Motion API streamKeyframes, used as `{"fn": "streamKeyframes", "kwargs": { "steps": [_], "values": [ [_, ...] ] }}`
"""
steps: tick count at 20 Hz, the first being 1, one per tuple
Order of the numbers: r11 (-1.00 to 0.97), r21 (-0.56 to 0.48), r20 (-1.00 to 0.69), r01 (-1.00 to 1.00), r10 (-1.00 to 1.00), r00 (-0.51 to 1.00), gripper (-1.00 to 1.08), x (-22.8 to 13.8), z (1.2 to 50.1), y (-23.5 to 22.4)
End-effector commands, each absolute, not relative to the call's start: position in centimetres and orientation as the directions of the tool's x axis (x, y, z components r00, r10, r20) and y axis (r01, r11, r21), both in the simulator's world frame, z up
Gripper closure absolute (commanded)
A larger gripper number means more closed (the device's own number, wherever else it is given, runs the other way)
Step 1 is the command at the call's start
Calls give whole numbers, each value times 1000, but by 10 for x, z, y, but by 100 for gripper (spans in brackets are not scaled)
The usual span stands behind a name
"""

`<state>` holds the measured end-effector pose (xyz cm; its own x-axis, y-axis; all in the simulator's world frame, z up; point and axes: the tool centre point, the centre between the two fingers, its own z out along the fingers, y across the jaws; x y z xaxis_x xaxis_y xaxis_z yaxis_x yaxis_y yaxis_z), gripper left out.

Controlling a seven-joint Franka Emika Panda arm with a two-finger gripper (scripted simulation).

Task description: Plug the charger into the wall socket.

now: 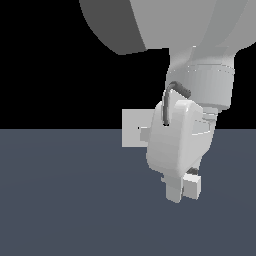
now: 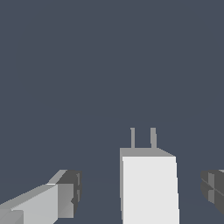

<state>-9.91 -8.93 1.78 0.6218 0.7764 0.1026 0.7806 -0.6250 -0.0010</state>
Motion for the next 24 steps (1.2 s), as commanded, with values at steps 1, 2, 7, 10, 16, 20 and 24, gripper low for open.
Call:
{"fn": "streamKeyframes", "kwargs": {
  "steps": [1,2,7,10,16,20,24],
  "values": [
    [-625,0,103,781,777,622,-92,-99,13,-90],
    [-625,0,103,781,777,622,-92,-98,12,-90],
    [-625,0,103,781,777,622,108,-98,12,-90],
    [-625,0,103,781,777,622,108,-98,12,-90],
    [-627,0,103,779,775,623,108,-98,12,-89],
    [-644,0,104,765,761,640,108,-98,14,-87],
    [-676,0,104,737,733,672,108,-96,18,-83]
  ]
}}
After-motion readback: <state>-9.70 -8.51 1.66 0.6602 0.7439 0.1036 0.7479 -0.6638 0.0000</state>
